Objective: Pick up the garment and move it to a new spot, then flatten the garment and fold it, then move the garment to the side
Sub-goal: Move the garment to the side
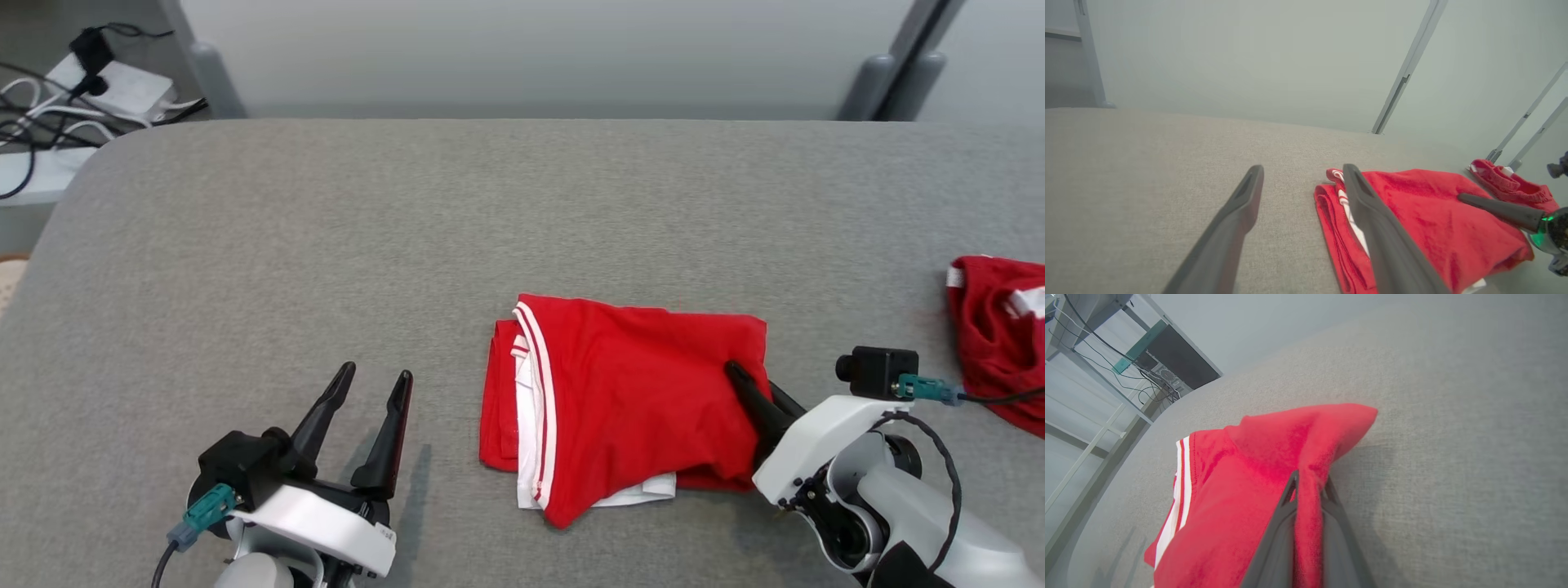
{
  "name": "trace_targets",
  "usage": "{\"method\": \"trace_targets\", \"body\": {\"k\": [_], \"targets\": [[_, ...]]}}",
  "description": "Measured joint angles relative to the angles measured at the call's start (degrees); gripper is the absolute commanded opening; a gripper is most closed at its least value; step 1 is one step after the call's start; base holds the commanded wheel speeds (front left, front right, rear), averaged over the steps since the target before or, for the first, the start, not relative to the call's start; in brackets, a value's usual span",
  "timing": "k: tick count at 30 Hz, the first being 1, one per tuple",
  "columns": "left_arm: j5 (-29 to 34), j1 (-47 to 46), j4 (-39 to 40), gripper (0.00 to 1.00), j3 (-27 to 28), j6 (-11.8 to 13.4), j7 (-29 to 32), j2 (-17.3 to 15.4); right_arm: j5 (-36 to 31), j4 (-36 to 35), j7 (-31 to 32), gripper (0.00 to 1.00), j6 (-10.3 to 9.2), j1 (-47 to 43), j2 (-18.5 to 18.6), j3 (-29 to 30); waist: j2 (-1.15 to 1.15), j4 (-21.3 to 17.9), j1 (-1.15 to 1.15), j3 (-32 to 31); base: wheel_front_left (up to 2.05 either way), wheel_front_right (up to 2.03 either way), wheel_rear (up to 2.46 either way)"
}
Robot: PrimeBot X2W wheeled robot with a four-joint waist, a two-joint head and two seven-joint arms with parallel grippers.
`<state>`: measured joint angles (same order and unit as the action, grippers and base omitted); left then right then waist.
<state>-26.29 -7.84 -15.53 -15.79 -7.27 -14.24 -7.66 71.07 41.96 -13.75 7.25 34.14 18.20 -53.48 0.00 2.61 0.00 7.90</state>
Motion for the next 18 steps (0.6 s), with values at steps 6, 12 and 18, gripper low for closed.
{"method": "trace_targets", "body": {"k": [6, 12, 18], "targets": [[0.0, -1.3, 0.4, 1.00, 0.0, 0.0, 0.0, -0.8, 0.0, -0.6, -0.4, 0.00, 0.00, -1.9, -0.2, 0.7, 0.00, -7.3, 0.00, -0.6, 0.00, 0.00, 0.00], [0.0, -1.3, 1.1, 1.00, 0.7, 0.0, 0.0, -1.0, -0.5, -2.1, -0.4, 0.00, 0.00, -3.1, -0.1, 1.5, 0.00, -14.9, 0.00, -0.2, 0.00, 0.00, 0.00], [1.1, -1.5, 1.8, 1.00, 1.2, 0.0, 0.0, -1.1, -2.9, -2.8, -0.4, 0.00, 0.00, -3.1, -0.2, 2.8, 0.00, -20.0, 0.00, 0.9, 0.00, 0.00, 0.00]]}}
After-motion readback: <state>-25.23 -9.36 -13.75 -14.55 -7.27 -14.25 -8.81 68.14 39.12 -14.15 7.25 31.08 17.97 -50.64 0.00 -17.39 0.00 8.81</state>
